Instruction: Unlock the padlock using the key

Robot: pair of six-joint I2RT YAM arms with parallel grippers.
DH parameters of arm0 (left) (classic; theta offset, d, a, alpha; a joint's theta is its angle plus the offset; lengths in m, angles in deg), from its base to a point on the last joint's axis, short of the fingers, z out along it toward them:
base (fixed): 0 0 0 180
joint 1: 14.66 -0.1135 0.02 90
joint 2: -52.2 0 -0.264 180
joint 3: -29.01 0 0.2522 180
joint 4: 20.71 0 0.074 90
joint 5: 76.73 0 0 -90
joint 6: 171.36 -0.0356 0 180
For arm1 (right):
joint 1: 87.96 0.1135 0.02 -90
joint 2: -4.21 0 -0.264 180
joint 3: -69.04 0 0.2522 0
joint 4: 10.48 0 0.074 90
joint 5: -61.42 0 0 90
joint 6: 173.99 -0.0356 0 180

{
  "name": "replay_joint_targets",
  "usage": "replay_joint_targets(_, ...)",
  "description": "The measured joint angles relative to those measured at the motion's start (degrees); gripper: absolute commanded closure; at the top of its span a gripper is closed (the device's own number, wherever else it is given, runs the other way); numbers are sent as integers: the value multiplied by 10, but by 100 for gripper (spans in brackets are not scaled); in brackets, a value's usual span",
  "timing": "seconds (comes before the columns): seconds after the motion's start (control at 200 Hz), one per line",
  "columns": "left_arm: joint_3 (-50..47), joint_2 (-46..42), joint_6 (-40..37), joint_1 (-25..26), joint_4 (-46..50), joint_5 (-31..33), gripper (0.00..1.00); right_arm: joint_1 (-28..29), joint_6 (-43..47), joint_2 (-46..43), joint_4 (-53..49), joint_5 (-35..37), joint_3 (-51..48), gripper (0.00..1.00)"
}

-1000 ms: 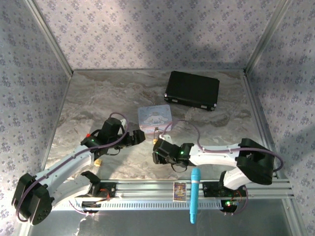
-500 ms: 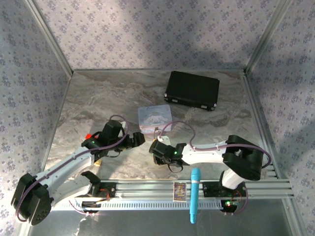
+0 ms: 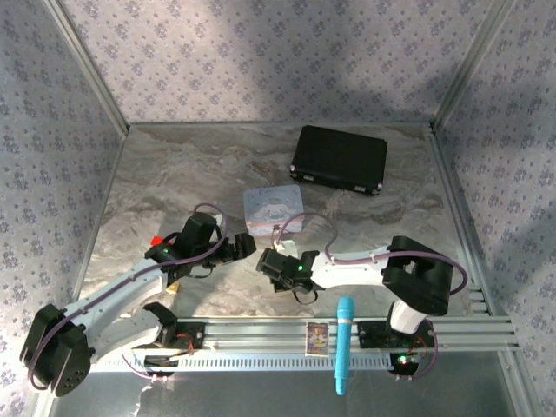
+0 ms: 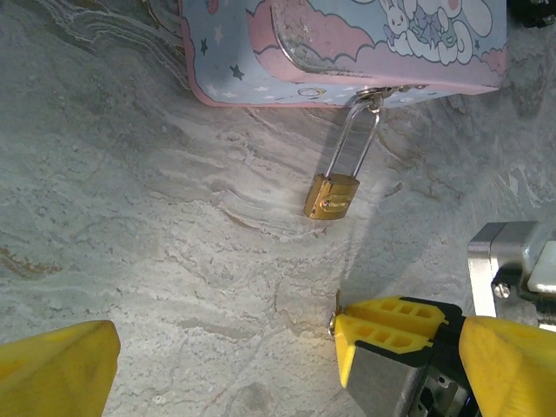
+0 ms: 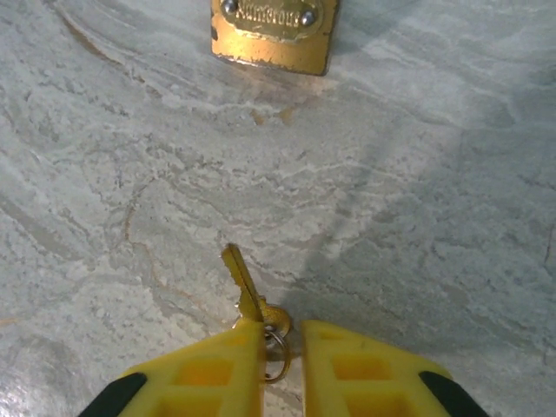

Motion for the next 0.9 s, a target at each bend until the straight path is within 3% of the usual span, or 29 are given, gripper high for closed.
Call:
replay_joint_targets(0.22, -13, 0, 18, 6, -26, 4, 0, -9, 9, -21, 42, -16, -31, 100)
replay_joint_targets(0.585, -50, 44, 83, 61, -173, 7, 9, -114, 125, -96, 80, -175, -92, 100)
replay_joint_targets(0.76, -82, 64, 144, 95, -264, 24, 13, -136, 136, -119, 85, -223, -97, 100)
replay_joint_targets(0.9, -115, 63, 237, 110, -318, 55, 10, -142, 131, -122, 103, -246, -102, 100)
